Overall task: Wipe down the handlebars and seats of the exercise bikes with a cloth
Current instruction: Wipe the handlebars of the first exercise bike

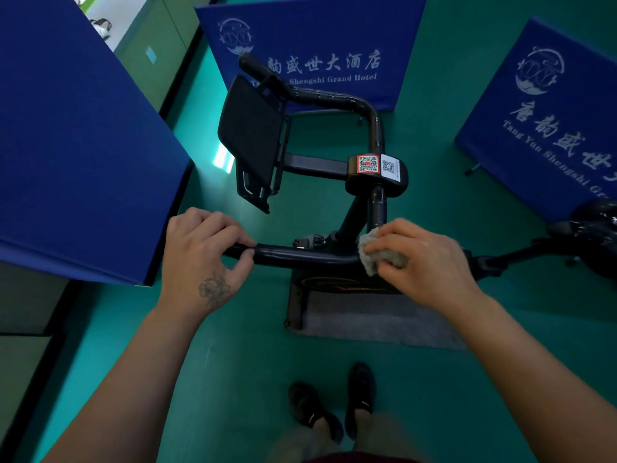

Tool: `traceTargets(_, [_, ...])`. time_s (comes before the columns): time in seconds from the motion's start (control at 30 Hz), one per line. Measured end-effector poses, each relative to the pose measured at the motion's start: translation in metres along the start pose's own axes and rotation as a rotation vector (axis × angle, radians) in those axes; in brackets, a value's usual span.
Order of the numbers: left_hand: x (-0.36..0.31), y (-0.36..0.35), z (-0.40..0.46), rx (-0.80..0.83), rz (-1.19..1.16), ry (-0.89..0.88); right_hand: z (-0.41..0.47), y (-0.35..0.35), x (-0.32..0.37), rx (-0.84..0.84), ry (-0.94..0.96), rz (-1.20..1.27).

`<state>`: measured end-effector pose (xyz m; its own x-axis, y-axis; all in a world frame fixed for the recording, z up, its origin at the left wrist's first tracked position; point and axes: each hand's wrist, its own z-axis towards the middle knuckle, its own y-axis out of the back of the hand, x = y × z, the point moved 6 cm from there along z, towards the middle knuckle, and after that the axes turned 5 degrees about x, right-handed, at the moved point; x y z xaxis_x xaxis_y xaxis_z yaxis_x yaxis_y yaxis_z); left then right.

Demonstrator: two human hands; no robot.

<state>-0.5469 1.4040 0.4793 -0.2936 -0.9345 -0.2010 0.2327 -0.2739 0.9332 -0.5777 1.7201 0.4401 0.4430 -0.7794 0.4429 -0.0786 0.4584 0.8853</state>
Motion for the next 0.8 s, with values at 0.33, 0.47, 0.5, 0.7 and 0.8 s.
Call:
traceTargets(0.33, [-0.003,0.000,-0.001,0.005,0.027,0.000,0.020,-0.004,0.007,0.154,-0.066,0.014])
traceTargets(0.47, [-0.003,0.000,-0.001,-0.002,0.026,0.002,0.016,-0.017,0.023,0.151,-0.015,0.045])
traceTargets(0.5, [-0.003,-0.001,0.000,-0.006,0.029,0.003,0.014,-0.021,0.029,0.145,0.003,0.051])
traceTargets(0.7, [-0.012,0.001,-0.002,-0.027,0.063,0.000,0.004,-0.023,0.027,0.066,0.017,0.051])
traceTargets(0.8, [-0.021,-0.002,-0.002,-0.004,0.093,-0.022,0.001,-0.014,0.009,0.032,-0.034,0.006])
